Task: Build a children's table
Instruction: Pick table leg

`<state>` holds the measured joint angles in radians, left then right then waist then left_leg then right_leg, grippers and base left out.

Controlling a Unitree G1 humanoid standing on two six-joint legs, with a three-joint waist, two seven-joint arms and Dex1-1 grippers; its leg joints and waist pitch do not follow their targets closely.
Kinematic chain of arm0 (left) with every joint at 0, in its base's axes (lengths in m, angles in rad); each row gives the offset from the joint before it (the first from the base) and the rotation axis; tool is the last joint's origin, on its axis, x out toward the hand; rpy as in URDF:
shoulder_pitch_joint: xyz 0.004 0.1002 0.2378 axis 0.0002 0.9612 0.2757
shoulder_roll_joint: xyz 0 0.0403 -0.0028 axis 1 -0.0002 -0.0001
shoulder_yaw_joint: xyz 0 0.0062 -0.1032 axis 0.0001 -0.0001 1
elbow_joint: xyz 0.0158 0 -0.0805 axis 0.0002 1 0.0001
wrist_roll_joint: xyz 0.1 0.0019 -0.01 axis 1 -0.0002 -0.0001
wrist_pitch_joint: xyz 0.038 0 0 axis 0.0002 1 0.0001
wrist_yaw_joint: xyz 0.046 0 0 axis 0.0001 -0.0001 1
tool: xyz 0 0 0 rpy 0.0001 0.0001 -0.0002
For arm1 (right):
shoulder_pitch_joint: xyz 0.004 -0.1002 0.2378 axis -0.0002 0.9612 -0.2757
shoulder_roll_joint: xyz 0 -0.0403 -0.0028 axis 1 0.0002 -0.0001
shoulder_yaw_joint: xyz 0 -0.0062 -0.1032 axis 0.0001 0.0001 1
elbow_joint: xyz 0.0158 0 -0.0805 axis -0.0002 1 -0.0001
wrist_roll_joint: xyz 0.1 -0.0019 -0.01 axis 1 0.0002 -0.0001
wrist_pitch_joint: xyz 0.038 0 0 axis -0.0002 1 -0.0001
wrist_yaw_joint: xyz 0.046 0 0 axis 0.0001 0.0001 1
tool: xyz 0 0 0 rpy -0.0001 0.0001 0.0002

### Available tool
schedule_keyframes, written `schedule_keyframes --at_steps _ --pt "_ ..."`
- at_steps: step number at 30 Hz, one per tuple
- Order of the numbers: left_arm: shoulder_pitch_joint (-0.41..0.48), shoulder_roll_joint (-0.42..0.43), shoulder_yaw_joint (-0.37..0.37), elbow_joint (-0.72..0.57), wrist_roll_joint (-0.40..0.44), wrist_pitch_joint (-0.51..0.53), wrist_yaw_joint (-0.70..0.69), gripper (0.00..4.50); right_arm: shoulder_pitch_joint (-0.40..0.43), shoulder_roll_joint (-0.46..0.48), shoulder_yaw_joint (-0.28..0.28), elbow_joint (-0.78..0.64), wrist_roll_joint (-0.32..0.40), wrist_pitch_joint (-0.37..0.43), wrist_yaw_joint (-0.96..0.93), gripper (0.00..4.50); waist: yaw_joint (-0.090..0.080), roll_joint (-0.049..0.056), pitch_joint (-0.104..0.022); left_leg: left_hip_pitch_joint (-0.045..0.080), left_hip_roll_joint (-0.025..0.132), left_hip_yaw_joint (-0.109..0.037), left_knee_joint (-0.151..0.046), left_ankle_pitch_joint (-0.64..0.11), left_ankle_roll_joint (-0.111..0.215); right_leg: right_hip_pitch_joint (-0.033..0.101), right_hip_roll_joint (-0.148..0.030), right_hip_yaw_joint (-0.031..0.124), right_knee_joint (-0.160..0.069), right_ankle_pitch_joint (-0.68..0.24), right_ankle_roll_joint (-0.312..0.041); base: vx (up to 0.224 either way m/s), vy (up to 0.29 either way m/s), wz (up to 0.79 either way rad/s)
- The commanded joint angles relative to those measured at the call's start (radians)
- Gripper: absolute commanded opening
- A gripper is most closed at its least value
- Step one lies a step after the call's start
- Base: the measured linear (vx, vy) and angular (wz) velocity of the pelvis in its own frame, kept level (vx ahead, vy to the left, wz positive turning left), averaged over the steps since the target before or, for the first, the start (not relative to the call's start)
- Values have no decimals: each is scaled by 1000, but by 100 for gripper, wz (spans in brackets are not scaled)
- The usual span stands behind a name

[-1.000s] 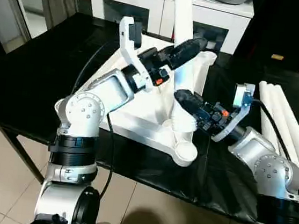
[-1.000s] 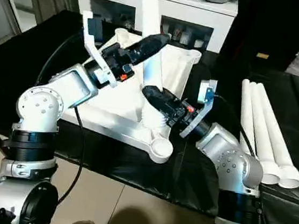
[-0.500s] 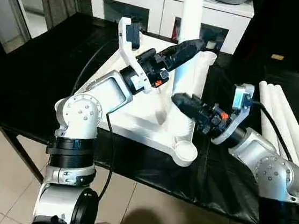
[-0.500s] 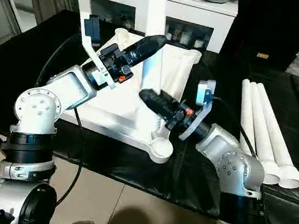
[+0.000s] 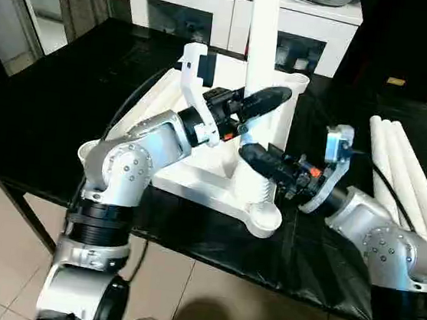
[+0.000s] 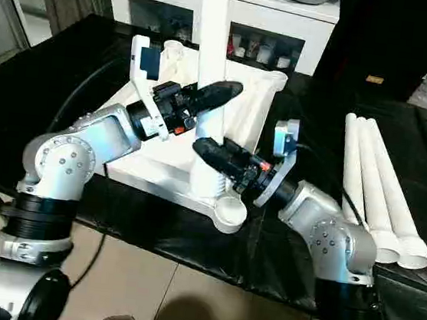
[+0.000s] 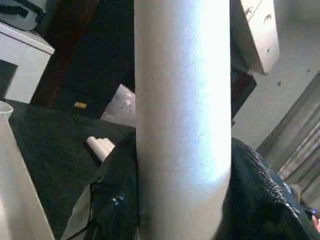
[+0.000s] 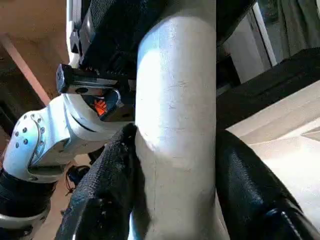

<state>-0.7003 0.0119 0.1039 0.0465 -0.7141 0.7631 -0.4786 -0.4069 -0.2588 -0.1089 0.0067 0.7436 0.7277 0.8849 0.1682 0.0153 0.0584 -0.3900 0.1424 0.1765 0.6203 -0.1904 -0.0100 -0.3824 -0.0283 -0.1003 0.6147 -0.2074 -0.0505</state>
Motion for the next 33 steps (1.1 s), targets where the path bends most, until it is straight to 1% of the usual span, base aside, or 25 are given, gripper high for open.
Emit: schedule_keyframes --at_steps 1,4,5,7,11,13,14,15,16,18,19,20,21,22,23,24,25,27,28,29,30,31,33 --pt "-11 -1 28 -10 -25 -22 -3 193 -16 -13 -8 18 -6 -7 -1 188 0 -9 -73 18 110 -49 -68 -58 65 51 -157 80 -82 -174 -100 0 0 0" --pt "-10 -10 39 -10 -37 -21 4 191 -19 -15 -6 19 -9 -10 -2 188 -2 -10 -73 19 111 -50 -69 -60 64 51 -157 80 -83 -170 -103 0 0 0" --pt "-9 -8 30 -5 -8 -39 13 191 -16 -18 -2 17 -32 -36 -17 188 -2 -9 -73 19 111 -50 -69 -60 64 50 -155 80 -82 -164 -103 0 0 0" --pt "-7 3 7 -1 33 -63 17 191 -11 -19 2 19 -53 -52 -35 188 -2 -10 -72 19 111 -50 -69 -59 64 49 -155 81 -82 -163 -98 0 0 0" --pt "-16 17 -14 13 85 -105 29 190 -11 -23 5 29 -68 -52 -55 188 -2 -10 -73 20 112 -51 -71 -59 64 49 -154 80 -82 -164 -91 0 0 0" --pt "-21 20 -14 15 96 -120 33 190 -15 -21 0 33 -67 -47 -64 188 -3 -11 -74 20 110 -50 -69 -59 63 51 -156 81 -81 -159 -93 0 0 0" --pt "-24 25 -17 14 105 -128 33 190 -20 -18 -7 35 -64 -46 -71 244 -3 -10 -73 19 110 -50 -69 -57 64 51 -156 81 -81 -156 -97 0 0 0" --pt "-24 25 -17 14 105 -128 33 190 -20 -18 -7 35 -64 -46 -71 258 -2 -10 -74 18 110 -50 -69 -56 65 52 -157 81 -81 -155 -96 0 0 0" --pt "-26 32 -24 13 118 -139 33 190 -28 -16 -12 41 -68 -54 -81 264 -3 -10 -73 19 111 -52 -70 -52 67 50 -154 80 -81 -153 -96 0 0 0" --pt "-26 42 -36 11 136 -150 33 189 -37 -17 -11 50 -82 -73 -89 293 -5 -8 -74 19 110 -51 -70 -62 61 51 -155 81 -80 -153 -93 0 0 0" --pt "-26 46 -43 10 148 -161 34 189 -43 -18 -7 54 -120 -109 -114 293 -4 -4 -74 19 110 -52 -70 -59 57 50 -154 80 -78 -151 -91 0 0 0" --pt "-26 46 -44 10 149 -162 35 189 -45 -20 -5 55 -132 -119 -121 305 -7 -6 -75 21 110 -50 -69 -59 53 49 -154 80 -80 -145 -93 0 0 0" --pt "-27 46 -45 10 152 -165 35 189 -47 -24 -2 57 -164 -151 -146 312 -5 -1 -75 20 111 -52 -69 -59 48 49 -156 79 -77 -140 -96 0 0 0" --pt "-28 47 -45 9 152 -165 35 189 -48 -26 -1 57 -181 -169 -161 312 -5 -3 -76 23 113 -51 -69 -58 45 48 -154 80 -76 -124 -101 0 0 0" --pt "-30 50 -48 10 156 -165 34 189 -46 -15 -13 60 -213 -247 -187 336 -4 -2 -77 24 113 -50 -69 -57 44 46 -155 80 -73 -107 -111 0 0 0" --pt "-30 51 -49 10 157 -165 33 189 -43 -14 -14 59 -230 -278 -194 336 -3 -3 -77 23 113 -50 -69 -57 44 46 -156 80 -72 -101 -114 0 0 0" --pt "-30 53 -51 7 158 -164 32 189 -39 -17 -13 53 -247 -287 -212 345 -4 -8 -76 22 112 -50 -70 -61 45 48 -157 80 -72 -97 -119 0 0 0" --pt "-28 54 -54 5 161 -168 31 189 -33 -39 -4 36 -234 -229 -210 366 -4 -6 -75 21 111 -50 -69 -58 54 52 -157 81 -71 -92 -125 0 0 0" --pt "-26 56 -57 3 163 -171 30 189 -29 -55 1 24 -211 -192 -180 366 -5 -10 -75 21 110 -49 -69 -60 64 54 -155 81 -72 -94 -126 0 0 0" --pt "-24 58 -60 0 166 -172 29 189 -25 -67 3 13 -189 -165 -149 382 -4 -10 -74 19 108 -48 -67 -60 73 56 -157 82 -73 -101 -123 0 0 0" --pt "-19 65 -71 -6 176 -174 24 189 -20 -86 2 -3 -151 -118 -107 385 -3 -12 -73 19 108 -48 -67 -62 78 56 -156 82 -75 -110 -119 0 0 0" --pt "-17 69 -78 -7 184 -177 20 189 -20 -95 0 -8 -135 -97 -92 386 -2 -10 -73 19 109 -49 -67 -61 87 57 -156 82 -76 -125 -109 0 0 0" --pt "-14 74 -88 -14 193 -182 12 189 -20 -109 1 -12 -114 -73 -73 386 -1 -10 -74 19 110 -49 -66 -56 88 53 -153 80 -78 -142 -101 0 0 0"
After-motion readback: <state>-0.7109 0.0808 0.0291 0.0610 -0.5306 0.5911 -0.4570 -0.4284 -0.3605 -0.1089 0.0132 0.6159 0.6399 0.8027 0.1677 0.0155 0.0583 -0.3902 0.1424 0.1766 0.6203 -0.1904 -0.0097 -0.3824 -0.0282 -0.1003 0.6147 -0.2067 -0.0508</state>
